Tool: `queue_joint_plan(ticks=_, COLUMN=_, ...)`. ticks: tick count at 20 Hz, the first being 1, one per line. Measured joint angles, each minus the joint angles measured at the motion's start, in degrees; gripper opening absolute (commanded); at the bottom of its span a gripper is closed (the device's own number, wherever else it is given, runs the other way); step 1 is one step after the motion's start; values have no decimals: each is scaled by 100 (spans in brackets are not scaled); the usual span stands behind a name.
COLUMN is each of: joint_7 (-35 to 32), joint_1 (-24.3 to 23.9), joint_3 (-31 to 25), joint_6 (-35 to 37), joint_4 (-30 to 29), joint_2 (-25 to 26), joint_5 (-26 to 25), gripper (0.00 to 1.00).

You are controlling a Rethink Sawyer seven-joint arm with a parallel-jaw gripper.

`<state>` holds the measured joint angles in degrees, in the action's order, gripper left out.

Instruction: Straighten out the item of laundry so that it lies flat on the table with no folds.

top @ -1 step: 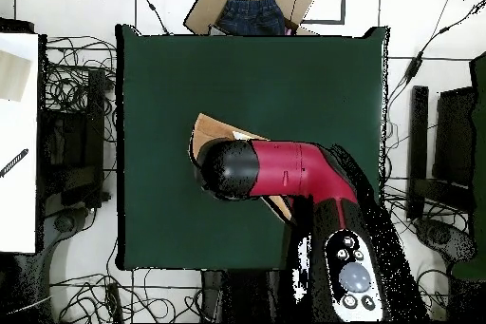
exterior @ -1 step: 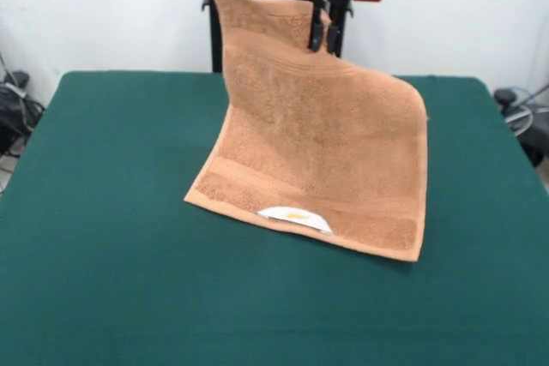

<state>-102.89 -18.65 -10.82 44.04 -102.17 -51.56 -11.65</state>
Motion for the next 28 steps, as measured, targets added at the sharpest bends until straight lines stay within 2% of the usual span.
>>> queue_joint_plan(ticks=1, joint_7=0, joint_1=-4, joint_3=-13, joint_6=-46, joint_4=0, joint_2=30, joint_5=-1, gripper=0)
queue_joint_plan(ticks=2, joint_7=0, joint_1=-8, joint_3=-26, joint_6=-91, joint_4=0, joint_2=61, joint_5=-2, gripper=100)
queue_joint_plan(ticks=15, joint_7=0, joint_1=-83, joint_3=-135, joint_6=-693, joint_4=-19, joint_2=153, joint_5=-18, gripper=100)
queue_joint_plan(ticks=28, joint_7=0, joint_1=-171, joint_3=-205, joint_6=-753, joint_4=-22, joint_2=215, joint_5=-16, gripper=100)
